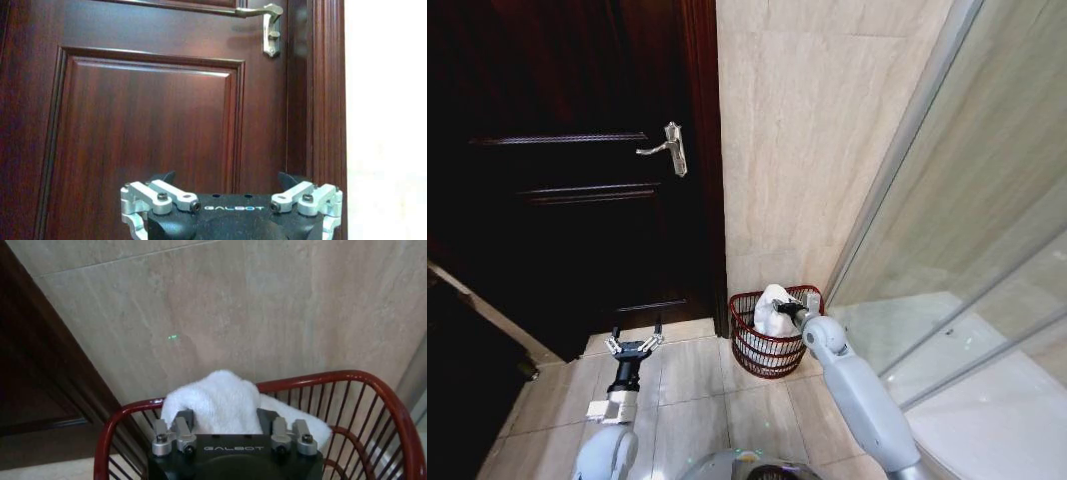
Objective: Discard the used towel into the hamper.
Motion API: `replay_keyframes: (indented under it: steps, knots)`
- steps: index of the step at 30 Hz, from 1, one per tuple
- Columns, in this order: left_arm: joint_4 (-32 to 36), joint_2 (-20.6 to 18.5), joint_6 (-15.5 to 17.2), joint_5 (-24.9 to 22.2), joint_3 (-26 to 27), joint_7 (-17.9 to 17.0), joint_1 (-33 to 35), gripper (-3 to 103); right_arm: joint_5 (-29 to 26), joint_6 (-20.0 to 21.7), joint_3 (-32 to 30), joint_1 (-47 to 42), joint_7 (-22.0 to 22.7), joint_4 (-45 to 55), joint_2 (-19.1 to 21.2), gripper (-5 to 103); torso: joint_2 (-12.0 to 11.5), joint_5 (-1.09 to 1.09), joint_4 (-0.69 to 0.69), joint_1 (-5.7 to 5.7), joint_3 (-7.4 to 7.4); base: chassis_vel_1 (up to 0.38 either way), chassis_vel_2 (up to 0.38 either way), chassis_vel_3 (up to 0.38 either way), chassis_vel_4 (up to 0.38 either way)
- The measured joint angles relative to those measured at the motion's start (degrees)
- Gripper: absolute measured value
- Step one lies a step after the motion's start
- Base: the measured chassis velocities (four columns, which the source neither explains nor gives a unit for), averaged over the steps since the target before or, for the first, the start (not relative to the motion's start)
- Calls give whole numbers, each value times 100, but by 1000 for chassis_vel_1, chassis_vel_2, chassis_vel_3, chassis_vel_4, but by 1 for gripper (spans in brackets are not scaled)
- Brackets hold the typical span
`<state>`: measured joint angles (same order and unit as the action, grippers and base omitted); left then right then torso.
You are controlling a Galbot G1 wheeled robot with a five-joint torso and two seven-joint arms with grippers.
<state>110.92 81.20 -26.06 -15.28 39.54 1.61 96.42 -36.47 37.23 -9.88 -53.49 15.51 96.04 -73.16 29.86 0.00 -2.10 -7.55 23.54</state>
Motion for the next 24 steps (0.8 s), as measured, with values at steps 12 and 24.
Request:
replay_keyframes:
  steps: [12,24]
  knots:
    - [58,33,66,3,-55,43,-55,100,-34,-76,-76,-165,63,191,103,100,0,0,0,0,0,0,0,0,0]
    - [106,97,106,-6,-47,-57,-5,100,368,-1406,-365,-802,-110,1034,73,100,0,0,0,0,0,0,0,0,0]
